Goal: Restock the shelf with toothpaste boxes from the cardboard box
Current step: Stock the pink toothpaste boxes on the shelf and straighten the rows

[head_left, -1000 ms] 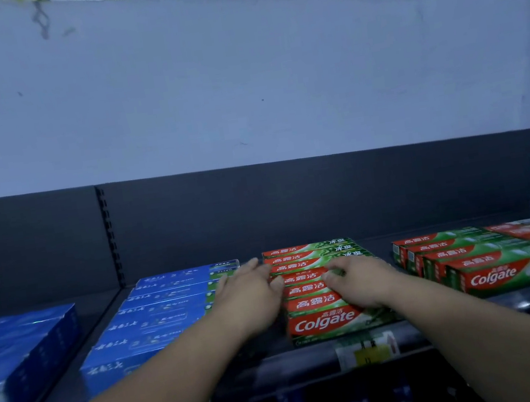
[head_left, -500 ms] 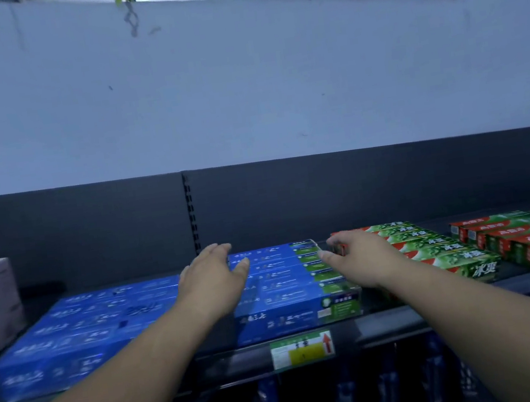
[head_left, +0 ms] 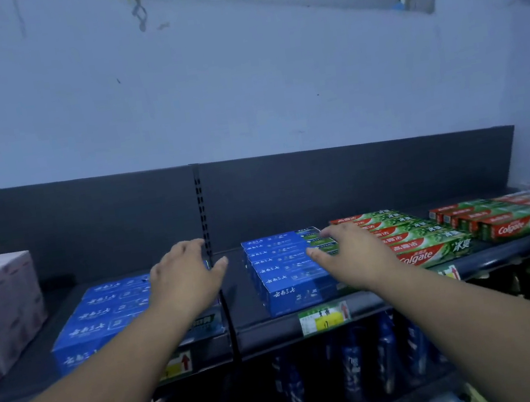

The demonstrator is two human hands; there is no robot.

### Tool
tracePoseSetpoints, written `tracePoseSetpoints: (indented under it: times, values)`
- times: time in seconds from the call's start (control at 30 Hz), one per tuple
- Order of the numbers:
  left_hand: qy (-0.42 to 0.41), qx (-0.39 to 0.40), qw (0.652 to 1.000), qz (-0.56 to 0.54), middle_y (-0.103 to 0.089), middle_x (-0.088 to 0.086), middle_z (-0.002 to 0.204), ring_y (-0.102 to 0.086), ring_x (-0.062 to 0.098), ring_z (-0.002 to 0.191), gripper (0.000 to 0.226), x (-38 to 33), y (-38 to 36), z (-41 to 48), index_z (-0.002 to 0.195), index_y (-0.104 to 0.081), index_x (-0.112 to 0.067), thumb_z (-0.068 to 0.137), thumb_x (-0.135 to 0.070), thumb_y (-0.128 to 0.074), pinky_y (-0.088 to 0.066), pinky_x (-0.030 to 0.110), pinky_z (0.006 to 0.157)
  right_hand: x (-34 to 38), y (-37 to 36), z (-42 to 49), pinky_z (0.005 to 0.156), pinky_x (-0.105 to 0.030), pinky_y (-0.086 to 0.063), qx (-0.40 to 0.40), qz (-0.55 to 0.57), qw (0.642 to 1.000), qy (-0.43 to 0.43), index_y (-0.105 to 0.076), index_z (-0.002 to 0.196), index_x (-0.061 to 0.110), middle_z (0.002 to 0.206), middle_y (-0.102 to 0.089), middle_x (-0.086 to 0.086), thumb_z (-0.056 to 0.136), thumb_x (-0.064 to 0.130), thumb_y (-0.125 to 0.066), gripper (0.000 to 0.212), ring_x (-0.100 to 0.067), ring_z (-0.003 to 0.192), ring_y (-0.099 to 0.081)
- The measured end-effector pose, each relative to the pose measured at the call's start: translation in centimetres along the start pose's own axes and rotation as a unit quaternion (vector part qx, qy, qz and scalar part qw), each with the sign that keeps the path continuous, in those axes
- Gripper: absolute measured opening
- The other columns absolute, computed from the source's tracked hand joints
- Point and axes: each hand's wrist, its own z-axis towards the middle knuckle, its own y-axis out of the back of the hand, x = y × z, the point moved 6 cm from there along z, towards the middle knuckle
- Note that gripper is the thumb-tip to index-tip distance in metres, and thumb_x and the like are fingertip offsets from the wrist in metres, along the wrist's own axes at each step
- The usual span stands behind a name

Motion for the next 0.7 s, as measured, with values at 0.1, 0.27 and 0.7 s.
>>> tracePoseSetpoints:
  times: [0.1, 0.27, 0.7]
  values:
    - [0.010, 0.002, 1.000, 0.008, -0.037, 0.001, 0.149, -0.037, 0.022, 0.135, 0.061, 1.3, -0.2, -1.2, 0.144, -0.036, -0.022, 0.093, -0.054, -0.045, -0.030, 0.039, 0.109, 0.7, -0.9, -1.3, 0.103, -0.037, -0.042, 0.018, 0.010, 1.000, 0.004, -0.049, 0.136, 0.030, 0.144, -0.043, 0.004, 0.089, 0.063, -0.049, 0.058, -0.018, 0.125, -0.049]
    - [0.009, 0.007, 1.000, 0.010, -0.036, -0.002, 0.149, -0.033, 0.020, 0.137, 0.061, 0.3, -2.1, -3.2, 0.143, -0.036, -0.024, 0.091, -0.055, -0.045, -0.027, 0.040, 0.112, 0.3, -1.4, -3.5, 0.102, -0.035, -0.042, 0.025, 0.007, 1.000, 0.015, -0.047, 0.138, 0.030, 0.144, -0.042, 0.005, 0.090, 0.064, -0.047, 0.059, -0.016, 0.127, -0.048]
    - [-0.132, 0.030, 0.989, -0.054, -0.033, 0.003, 0.151, -0.031, 0.025, 0.138, 0.073, -21.2, -6.4, -8.3, 0.145, -0.030, -0.020, 0.087, -0.057, -0.052, -0.028, 0.041, 0.112, -15.3, 10.0, -11.9, 0.104, -0.039, -0.040, -0.069, -0.063, 0.990, -0.106, -0.036, 0.146, 0.030, 0.148, -0.037, 0.000, 0.089, 0.065, -0.046, 0.067, -0.026, 0.132, -0.040]
